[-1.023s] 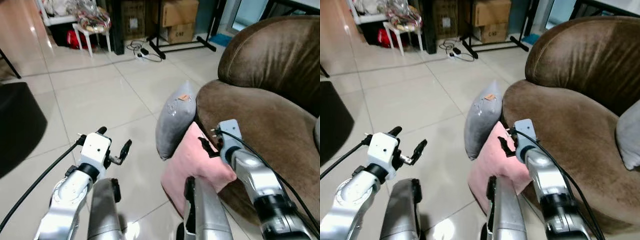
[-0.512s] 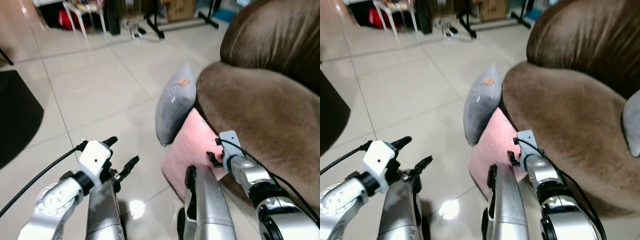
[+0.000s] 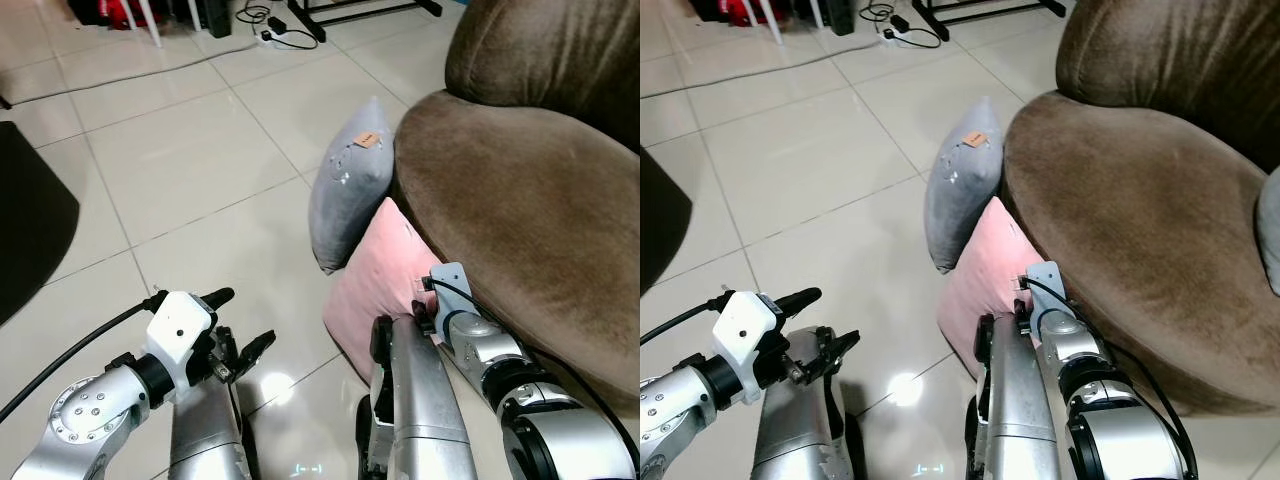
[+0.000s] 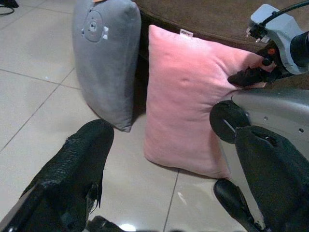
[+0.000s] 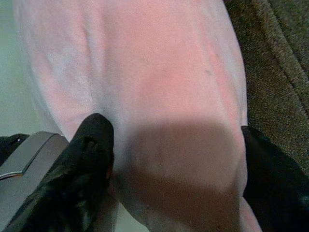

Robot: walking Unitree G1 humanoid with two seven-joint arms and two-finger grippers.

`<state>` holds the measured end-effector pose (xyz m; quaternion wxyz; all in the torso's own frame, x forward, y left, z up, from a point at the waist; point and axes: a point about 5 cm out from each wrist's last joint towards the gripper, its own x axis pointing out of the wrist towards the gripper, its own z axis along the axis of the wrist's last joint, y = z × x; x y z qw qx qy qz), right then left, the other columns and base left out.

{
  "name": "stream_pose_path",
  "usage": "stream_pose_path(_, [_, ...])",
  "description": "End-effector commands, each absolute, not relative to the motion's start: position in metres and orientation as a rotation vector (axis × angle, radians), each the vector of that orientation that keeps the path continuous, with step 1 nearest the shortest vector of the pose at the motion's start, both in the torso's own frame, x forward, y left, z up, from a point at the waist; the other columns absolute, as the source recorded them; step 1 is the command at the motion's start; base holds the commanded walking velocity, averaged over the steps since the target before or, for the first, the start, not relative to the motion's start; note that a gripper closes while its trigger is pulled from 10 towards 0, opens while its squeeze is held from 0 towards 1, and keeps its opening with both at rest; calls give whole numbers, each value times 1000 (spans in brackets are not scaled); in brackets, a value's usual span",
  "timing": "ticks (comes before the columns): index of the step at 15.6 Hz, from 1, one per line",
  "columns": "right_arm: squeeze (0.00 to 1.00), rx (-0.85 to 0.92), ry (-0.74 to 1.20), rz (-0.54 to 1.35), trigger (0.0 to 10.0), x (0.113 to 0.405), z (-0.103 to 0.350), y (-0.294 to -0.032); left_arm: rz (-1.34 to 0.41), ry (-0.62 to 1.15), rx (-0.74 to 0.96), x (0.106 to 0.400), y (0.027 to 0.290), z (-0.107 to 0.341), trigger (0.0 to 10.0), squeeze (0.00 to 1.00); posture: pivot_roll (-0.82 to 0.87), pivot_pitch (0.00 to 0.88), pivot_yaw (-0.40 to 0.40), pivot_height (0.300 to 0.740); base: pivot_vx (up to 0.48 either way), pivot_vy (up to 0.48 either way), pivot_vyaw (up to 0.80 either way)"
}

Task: Move the pillow to the sofa from floor

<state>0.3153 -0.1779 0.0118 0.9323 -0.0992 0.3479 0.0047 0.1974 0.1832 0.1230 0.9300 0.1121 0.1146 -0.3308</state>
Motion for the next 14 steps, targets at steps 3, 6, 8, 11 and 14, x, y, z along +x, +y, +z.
stream_pose_path(3, [0,-170,725,23,0,313,8,-174,-691,247,231,197,182,125,10000,0,46,215,-38,471,0,0,0])
stream_pose_path(6, [0,-164,723,24,0,314,8,-172,-692,255,242,197,182,123,10000,0,47,205,-33,471,0,0,0])
stream_pose_path(8, [0,-153,724,35,0,314,8,-168,-695,263,240,196,182,121,10000,0,47,189,-33,471,0,0,0])
stream_pose_path(11, [0,-155,723,50,0,314,8,-165,-710,275,242,196,180,118,10000,0,44,192,-28,471,0,0,0])
stream_pose_path(14, [0,-153,720,52,0,314,8,-165,-716,275,242,197,179,118,10000,0,42,185,-25,471,0,0,0])
